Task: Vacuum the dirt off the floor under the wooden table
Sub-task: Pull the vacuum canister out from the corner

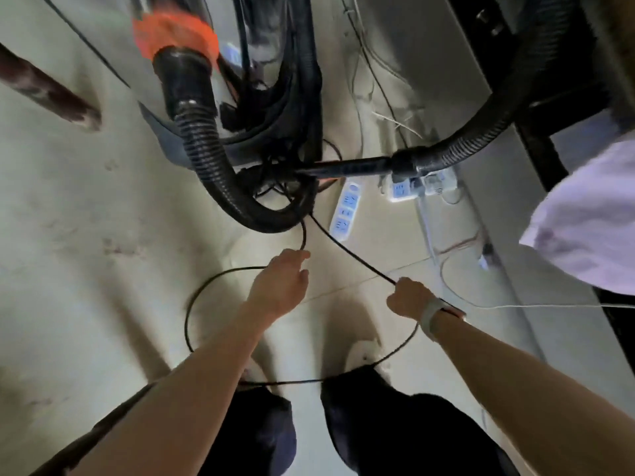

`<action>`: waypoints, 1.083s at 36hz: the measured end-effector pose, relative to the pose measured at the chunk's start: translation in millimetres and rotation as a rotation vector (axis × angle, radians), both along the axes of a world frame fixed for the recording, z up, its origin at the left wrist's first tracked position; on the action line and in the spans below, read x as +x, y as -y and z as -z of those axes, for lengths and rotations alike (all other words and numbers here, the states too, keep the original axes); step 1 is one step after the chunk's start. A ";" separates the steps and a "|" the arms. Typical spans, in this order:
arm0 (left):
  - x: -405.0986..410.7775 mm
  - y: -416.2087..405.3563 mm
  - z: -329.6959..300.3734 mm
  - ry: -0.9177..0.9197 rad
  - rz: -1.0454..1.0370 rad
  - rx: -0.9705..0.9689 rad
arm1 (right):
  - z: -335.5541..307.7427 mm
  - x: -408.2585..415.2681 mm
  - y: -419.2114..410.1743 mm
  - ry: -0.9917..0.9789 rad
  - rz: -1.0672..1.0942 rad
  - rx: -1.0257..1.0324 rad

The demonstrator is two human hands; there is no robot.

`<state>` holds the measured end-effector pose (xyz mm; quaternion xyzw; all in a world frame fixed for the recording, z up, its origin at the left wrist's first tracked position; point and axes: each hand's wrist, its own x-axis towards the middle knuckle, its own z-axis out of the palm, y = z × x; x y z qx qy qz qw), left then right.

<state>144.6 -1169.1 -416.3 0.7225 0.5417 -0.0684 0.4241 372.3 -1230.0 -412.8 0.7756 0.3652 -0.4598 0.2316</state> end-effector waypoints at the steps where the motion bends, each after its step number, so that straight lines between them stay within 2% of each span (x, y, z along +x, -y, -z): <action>1: 2.3 -1.0 16.7 -0.005 0.018 0.004 | 17.3 1.8 0.5 -0.008 -0.009 -0.007; 4: 12.0 -2.1 61.8 -0.008 -0.024 0.041 | 69.7 -1.0 -10.6 -0.053 -0.034 0.100; 7: 23.9 -1.3 97.9 -0.030 -0.038 0.202 | 112.7 -11.5 -38.1 -0.125 -0.108 0.315; 10: 29.4 -0.4 122.6 0.034 -0.120 0.322 | 139.0 -27.4 -69.3 -0.191 -0.231 0.537; 13: 28.9 1.9 141.8 0.075 -0.167 0.373 | 155.7 -35.5 -87.0 0.016 -0.471 0.726; 15: 30.7 3.8 151.2 0.078 -0.172 0.408 | 161.1 -30.4 -86.4 0.071 -0.541 0.804; 17: 34.1 6.0 159.7 0.091 -0.186 0.415 | 164.0 -17.2 -79.8 0.035 -0.496 0.877; 21: 45.3 8.0 165.7 0.123 -0.226 0.448 | 164.7 14.7 -56.0 -0.015 -0.212 1.084; 24: 53.0 8.3 167.4 0.132 -0.236 0.463 | 157.1 28.7 -43.7 0.062 -0.161 1.059; 28: 57.1 6.8 172.8 0.138 -0.243 0.451 | 148.4 28.6 -48.6 0.194 -0.398 0.841; 32: 56.0 7.7 176.6 0.131 -0.219 0.420 | 142.2 16.1 -66.8 0.134 -0.535 0.744; 36: 53.9 10.2 178.5 0.129 -0.204 0.424 | 141.2 10.8 -77.0 -0.049 -0.441 0.628; 39: 57.2 11.7 178.1 0.114 -0.180 0.428 | 146.3 17.3 -72.2 0.000 -0.450 0.754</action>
